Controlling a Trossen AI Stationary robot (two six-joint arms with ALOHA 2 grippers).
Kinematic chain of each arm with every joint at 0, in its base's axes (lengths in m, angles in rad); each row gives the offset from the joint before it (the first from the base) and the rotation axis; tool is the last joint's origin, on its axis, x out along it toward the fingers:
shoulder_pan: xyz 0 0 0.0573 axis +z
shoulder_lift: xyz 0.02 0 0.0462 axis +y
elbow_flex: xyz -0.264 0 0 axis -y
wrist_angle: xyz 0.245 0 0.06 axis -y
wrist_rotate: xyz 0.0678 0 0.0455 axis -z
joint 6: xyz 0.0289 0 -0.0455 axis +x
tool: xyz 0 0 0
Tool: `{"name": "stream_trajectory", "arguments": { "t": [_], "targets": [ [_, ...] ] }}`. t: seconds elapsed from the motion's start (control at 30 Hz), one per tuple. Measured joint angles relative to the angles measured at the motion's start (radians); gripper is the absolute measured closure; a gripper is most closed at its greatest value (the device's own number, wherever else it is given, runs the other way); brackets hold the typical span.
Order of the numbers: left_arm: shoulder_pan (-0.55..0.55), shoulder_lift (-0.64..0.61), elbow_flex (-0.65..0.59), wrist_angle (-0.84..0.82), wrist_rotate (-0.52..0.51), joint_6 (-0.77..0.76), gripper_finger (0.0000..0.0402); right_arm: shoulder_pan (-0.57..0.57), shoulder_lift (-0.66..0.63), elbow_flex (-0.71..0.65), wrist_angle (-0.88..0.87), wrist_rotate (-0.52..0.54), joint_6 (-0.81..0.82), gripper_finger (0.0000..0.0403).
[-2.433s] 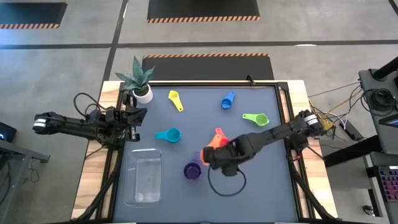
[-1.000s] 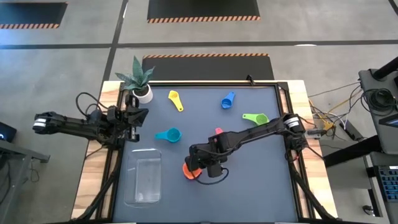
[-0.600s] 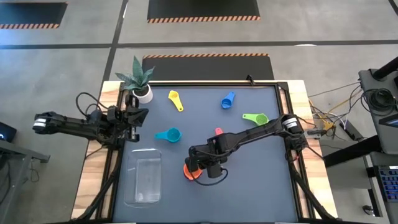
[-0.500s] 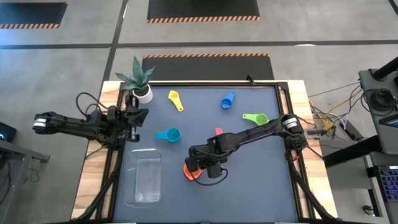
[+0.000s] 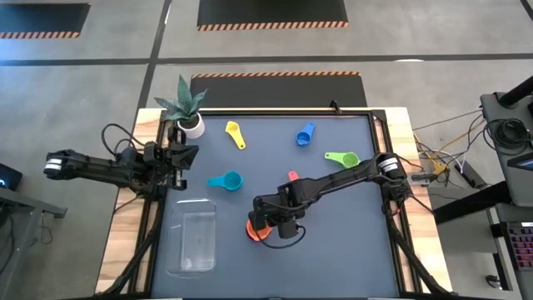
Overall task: Nest measuring cups in basket
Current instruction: Stack the orange measuring cup on top of the violet measuring cup
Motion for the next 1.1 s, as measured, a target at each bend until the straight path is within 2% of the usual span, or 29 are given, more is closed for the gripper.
{"name": "stream_trajectory", "arguments": {
  "t": [1.1],
  "targets": [
    [0.0, 0.0, 0.0, 0.001, 0.0, 0.0, 0.0402, 0.005, 0.0, -0.014, 0.037, -0.027, -0.002, 0.0394]
  ]
}}
